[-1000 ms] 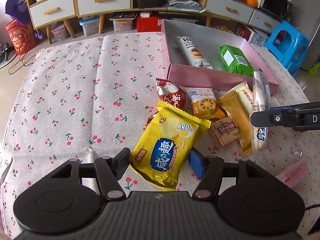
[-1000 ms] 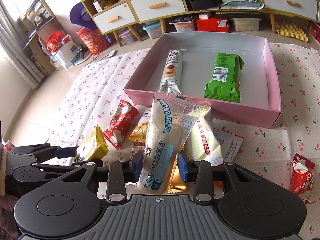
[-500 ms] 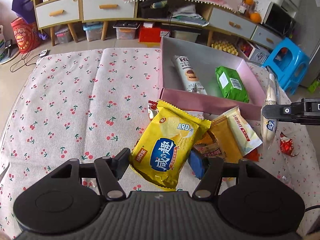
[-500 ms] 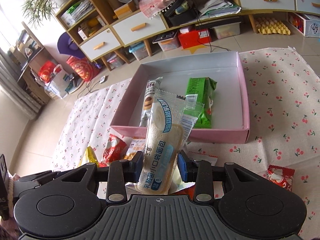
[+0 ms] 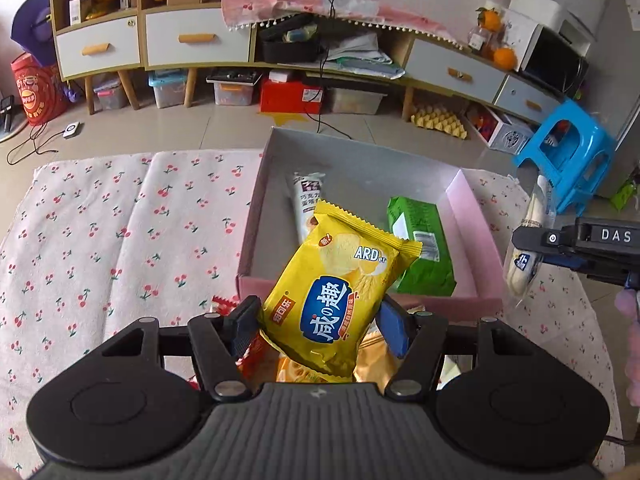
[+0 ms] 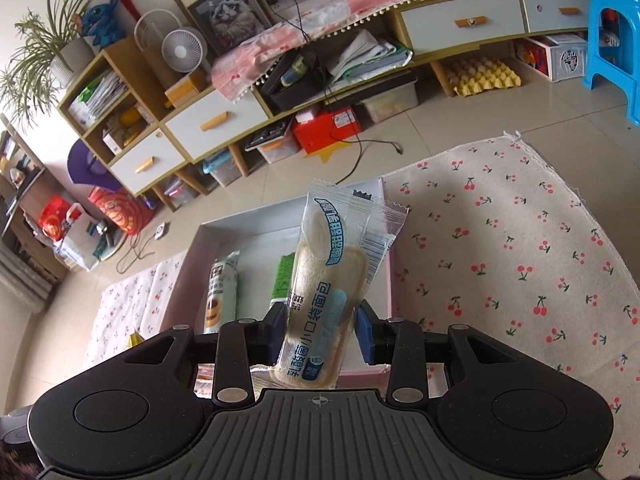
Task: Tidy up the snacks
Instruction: 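Carry both packets into the pink box and open both tools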
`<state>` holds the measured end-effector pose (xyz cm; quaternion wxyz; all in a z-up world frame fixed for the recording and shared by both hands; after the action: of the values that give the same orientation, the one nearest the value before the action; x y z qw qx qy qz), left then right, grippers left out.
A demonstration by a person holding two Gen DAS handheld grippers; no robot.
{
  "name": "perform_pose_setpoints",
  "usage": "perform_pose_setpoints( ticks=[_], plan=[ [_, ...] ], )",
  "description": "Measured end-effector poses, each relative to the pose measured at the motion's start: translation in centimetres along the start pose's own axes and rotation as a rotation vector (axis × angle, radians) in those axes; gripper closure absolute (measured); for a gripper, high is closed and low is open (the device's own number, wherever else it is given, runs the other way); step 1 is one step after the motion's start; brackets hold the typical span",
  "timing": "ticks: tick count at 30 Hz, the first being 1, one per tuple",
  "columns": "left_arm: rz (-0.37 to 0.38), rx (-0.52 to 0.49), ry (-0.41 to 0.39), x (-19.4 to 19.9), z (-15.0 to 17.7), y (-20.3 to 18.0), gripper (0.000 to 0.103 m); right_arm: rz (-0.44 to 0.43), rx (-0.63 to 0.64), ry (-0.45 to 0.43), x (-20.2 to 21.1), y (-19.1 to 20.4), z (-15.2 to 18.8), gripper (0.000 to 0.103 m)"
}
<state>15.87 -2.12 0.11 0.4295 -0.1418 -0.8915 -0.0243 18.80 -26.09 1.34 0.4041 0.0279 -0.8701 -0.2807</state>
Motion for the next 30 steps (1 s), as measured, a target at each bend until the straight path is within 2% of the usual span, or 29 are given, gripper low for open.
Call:
perform_pose_setpoints(
  ticks=[7, 15, 20, 27, 30],
  plan=[
    [0.013, 0.037, -0.01, -2.7, -2.1, -1.5, 0.044, 0.026, 0.028, -0.038, -0.9, -0.7, -0.7, 0.067],
    [-0.031, 0.12, 0.016, -5.2, -2.6, -1.2, 0.044, 0.004, 0.04, 0.004, -2.6, -0.5, -0.2, 0.067],
    [-0.043, 0.151, 0.046, -5.8, -2.2, -1.0, 0.043, -0.007, 0.036, 0.027, -3.1, -0.3, 0.1, 0.067],
    [-0.035, 0.145, 0.036, -5.6, -2.4, -1.1, 0.042, -0.018, 0.027, 0.031, -3.0, -0.1, 0.1, 0.066],
    [-0.045, 0.14, 0.03, -5.4, -2.3, -1.1, 0.032, -0.017, 0.04, 0.035, -2.9, 0.1, 0.2, 0.066]
  ],
)
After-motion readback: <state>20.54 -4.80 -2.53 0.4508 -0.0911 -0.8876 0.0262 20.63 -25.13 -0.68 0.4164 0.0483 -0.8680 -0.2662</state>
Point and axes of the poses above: each gripper's, at about its wrist camera, not at the fingertips, and x roughly against the way its jaws point, y to its left, z to its underside, the point moved 2 cm from there along -x, roughly the way its jaws point, and after that the axes turned 8 degrees about -x, right-handed, at the moved point
